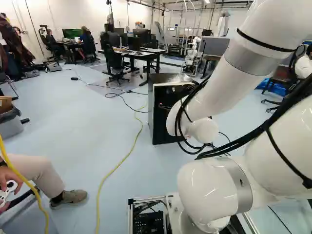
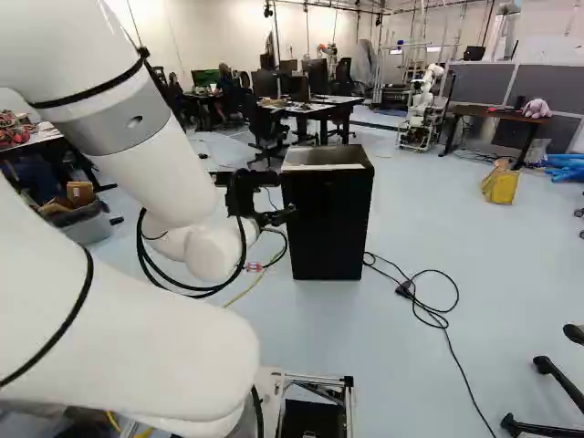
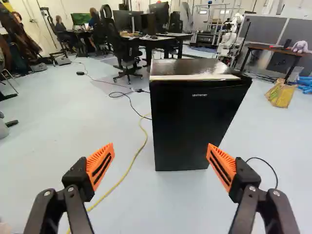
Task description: Grab a drink from the fridge
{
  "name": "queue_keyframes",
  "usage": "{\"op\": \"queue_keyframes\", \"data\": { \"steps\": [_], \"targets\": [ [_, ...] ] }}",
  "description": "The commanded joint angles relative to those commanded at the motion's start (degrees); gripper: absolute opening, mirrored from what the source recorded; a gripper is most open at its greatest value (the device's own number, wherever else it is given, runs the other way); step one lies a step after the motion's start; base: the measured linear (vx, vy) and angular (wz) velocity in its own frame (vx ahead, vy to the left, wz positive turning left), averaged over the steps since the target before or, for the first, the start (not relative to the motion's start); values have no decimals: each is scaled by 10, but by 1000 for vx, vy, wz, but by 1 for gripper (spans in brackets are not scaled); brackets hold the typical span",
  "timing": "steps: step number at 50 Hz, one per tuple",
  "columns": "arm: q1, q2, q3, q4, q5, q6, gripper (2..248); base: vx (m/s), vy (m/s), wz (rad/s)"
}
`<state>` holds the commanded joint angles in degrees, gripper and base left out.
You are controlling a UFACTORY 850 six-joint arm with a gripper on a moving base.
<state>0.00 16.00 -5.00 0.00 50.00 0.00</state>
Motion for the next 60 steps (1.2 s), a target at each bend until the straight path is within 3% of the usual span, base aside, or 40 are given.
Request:
{"op": "queue_keyframes", "data": {
  "steps": [60],
  "targets": [
    [0,0,0,0,0,0,247,51,-1,-3]
  ]
}}
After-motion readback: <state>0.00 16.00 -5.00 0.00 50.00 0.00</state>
